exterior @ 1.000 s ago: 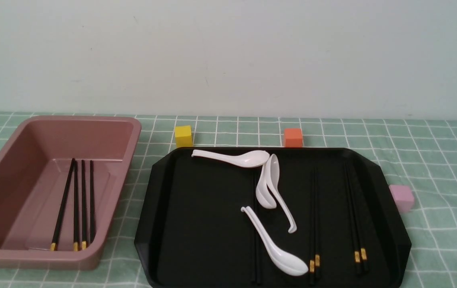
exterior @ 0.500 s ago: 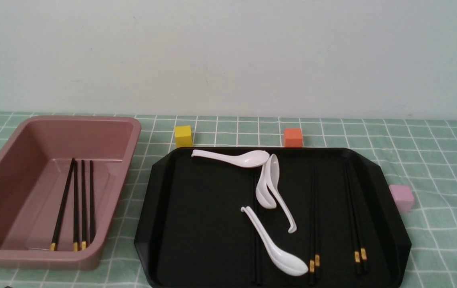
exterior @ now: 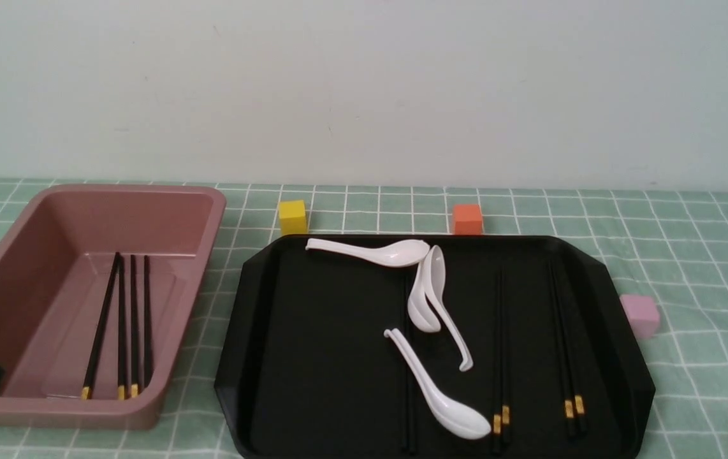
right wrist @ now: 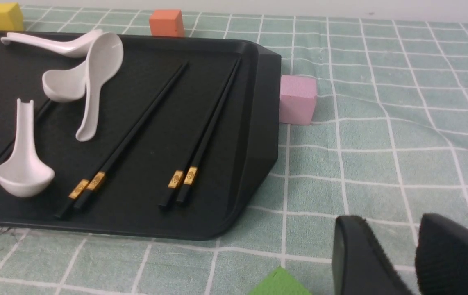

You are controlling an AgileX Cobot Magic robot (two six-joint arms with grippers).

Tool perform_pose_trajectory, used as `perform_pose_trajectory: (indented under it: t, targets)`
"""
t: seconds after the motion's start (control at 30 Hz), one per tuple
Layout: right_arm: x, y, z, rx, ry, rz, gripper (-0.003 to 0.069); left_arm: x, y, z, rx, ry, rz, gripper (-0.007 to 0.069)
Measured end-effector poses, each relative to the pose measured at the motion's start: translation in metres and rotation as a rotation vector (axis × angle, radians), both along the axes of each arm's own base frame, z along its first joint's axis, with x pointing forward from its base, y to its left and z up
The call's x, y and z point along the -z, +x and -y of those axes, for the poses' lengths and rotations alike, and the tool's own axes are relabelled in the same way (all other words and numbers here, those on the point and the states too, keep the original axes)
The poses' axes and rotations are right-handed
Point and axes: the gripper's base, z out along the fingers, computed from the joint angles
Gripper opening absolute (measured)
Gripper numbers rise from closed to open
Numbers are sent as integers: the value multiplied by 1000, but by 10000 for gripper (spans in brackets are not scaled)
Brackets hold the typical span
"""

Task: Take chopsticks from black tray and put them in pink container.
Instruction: 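Reach over to the black tray and grasp a pair of chopsticks with the left gripper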

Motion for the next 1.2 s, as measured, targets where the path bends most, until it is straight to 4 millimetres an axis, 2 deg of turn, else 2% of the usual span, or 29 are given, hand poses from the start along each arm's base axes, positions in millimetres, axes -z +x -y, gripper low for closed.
perform_pose_trajectory:
  t: [0.07,0.17,0.3,0.4,0.47,0.5,0.57,0.6,0.63,0.67,0.7,0.87,0.97,1.0,1.2]
  targets:
    - [0,0,0,0,0,0,239,-1,20,7,116,124,-245,-9]
    - [0,0,0,0,0,0,239,7,52,15,281,248,-558,-13]
    - [0,0,0,0,0,0,239,21,97,29,509,323,-791,-13]
    - [0,0,0,0,0,0,239,26,115,47,604,355,-826,-13]
    - [0,0,0,0,0,0,239,29,124,70,640,385,-835,-13]
    - [0,0,0,0,0,0,239,30,127,75,643,393,-837,-13]
    - [0,0,0,0,0,0,239,34,139,106,649,459,-835,-13]
    - [0,0,0,0,0,0,239,35,139,109,656,469,-831,-13]
    - [0,0,0,0,0,0,239,38,145,126,653,503,-840,-8]
    - [0,0,0,0,0,0,239,40,147,131,652,513,-843,-6]
    - [0,0,0,0,0,0,239,44,152,149,653,546,-851,7]
    - [0,0,0,0,0,0,239,61,175,204,612,679,-813,127]
    - [0,0,0,0,0,0,239,74,188,223,592,720,-798,203]
    - [0,0,0,0,0,0,239,79,195,232,583,727,-787,252]
    - [0,0,0,0,0,0,239,103,217,252,576,728,-758,344]
